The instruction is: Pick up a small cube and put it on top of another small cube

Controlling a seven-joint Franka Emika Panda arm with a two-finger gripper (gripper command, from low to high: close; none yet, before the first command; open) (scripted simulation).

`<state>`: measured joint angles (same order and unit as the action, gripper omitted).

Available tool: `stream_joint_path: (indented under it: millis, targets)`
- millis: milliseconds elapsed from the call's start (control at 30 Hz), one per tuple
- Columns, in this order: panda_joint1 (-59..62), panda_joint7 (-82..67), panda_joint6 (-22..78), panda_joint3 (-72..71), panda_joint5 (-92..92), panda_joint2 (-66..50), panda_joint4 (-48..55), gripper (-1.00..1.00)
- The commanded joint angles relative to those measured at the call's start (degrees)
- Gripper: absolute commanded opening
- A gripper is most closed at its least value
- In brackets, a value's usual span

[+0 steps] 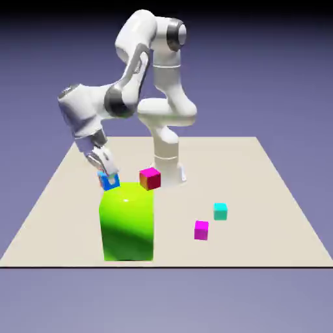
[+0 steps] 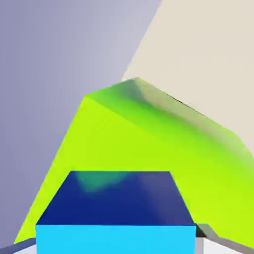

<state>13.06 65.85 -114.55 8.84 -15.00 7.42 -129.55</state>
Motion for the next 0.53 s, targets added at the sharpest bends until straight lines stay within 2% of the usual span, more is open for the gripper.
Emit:
stream_joint_path:
  millis: [0,167,233,400,433,500]
  targets:
    - [0.12,-0.55,1.60,-1.72,1.88,2.08,-0.62,-1.00]
    - [0.09,-3.45,9.37,-10.24,10.31,12.33,-3.71,-1.00]
    - [-1.20,-1.23,9.75,-10.67,10.65,12.46,-4.52,-1.00]
    - [-1.48,-1.53,-1.01,-11.07,10.16,9.99,-12.80,-1.00]
    - [-1.48,-1.53,-1.01,-11.07,10.16,9.99,-12.80,1.00]
    - [-1.42,-1.46,1.48,-10.98,10.28,10.56,-10.88,1.00]
